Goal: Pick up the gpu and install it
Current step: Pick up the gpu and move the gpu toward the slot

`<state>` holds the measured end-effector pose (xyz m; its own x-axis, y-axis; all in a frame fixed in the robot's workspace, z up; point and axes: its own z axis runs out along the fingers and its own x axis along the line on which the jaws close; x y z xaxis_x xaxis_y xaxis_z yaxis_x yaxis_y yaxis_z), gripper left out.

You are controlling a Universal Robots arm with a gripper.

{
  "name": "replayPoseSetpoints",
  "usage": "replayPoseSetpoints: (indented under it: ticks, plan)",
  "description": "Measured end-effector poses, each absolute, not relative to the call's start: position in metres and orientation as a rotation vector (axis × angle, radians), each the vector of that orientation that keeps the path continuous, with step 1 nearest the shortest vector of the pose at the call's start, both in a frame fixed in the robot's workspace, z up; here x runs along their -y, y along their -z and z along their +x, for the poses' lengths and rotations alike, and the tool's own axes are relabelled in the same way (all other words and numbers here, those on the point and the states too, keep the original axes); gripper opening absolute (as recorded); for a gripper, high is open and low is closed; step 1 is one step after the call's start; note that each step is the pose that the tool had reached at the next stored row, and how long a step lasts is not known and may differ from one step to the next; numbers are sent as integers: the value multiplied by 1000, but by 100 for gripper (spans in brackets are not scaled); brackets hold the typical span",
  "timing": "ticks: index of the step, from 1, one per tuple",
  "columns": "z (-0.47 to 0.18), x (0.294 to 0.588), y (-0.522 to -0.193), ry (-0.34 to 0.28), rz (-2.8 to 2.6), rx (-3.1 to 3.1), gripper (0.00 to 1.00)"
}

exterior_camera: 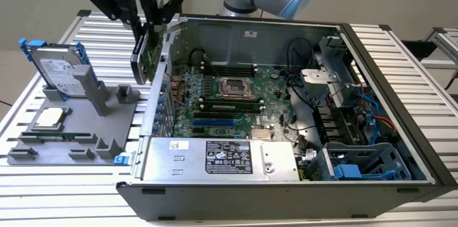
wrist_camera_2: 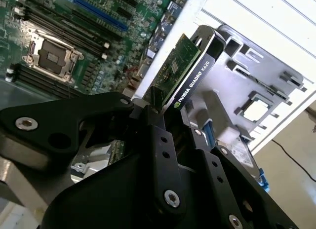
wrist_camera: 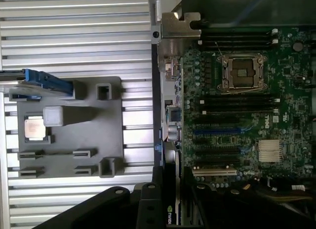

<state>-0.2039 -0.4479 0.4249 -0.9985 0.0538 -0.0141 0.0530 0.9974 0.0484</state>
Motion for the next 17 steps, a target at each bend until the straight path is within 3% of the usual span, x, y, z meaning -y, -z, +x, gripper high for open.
replayPoseSetpoints:
  ticks: [17]
  plan:
    - [-175,448,-425,-75,84,-3124,0]
